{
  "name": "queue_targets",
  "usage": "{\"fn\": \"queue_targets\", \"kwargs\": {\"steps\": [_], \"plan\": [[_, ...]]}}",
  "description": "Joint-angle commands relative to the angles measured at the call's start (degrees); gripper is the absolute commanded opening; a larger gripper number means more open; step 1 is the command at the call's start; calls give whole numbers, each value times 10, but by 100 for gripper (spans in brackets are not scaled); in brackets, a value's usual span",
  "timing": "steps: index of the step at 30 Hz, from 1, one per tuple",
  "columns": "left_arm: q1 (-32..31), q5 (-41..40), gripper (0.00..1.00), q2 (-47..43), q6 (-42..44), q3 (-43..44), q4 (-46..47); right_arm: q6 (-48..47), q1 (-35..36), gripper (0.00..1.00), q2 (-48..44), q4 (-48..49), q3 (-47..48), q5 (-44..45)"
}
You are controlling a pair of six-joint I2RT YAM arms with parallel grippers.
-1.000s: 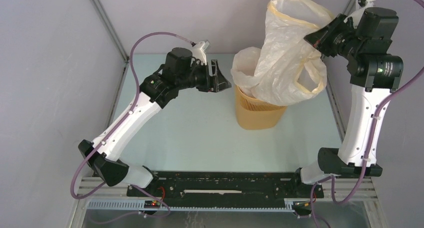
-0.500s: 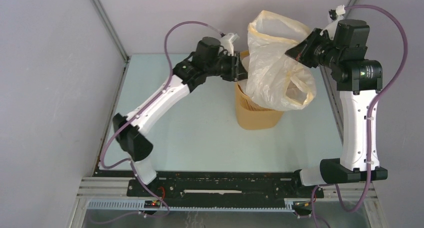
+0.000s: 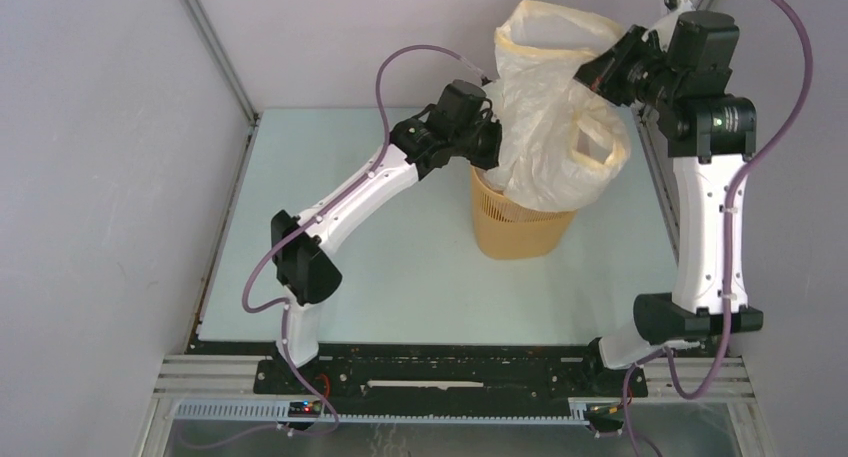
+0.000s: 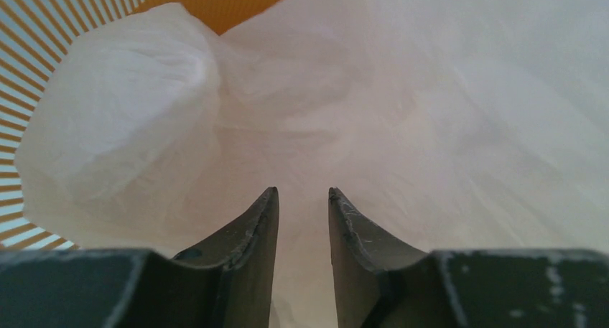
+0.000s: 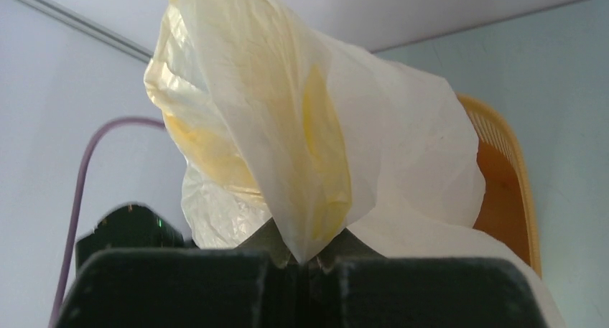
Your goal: Put the trash bags into the trash bin
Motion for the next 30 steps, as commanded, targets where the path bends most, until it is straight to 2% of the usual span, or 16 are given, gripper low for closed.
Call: {"fn": "queue_targets", "kwargs": {"steps": [1,3,7,13,17,19,22,24,30], "plan": [[4,-43,40,-90,28,11,-27,40,-7,0,67,54,101,-40],[6,-50,42,-121,32,0,-32,65,-9,0,83,97,98,-71],[16,-68,51,-173,23,-38,-34,89,-5,0,89,216,17,-124],[26,-62,57,-205,6,-49,-34,135,-4,0,87,269,-85,-176],[38,-75,64,-237,18,-87,-44,118,-27,0,22,255,-221,-170],[57,-45,69,-263,-5,-128,-29,94,-47,0,-3,218,-258,-154],[84,16,77,-309,-66,-217,45,55,-48,0,-7,149,-272,-155],[91,27,82,-329,-94,-262,89,38,-40,0,2,112,-268,-165],[123,59,83,-305,-138,-283,110,24,29,0,36,96,-266,-193]]}}
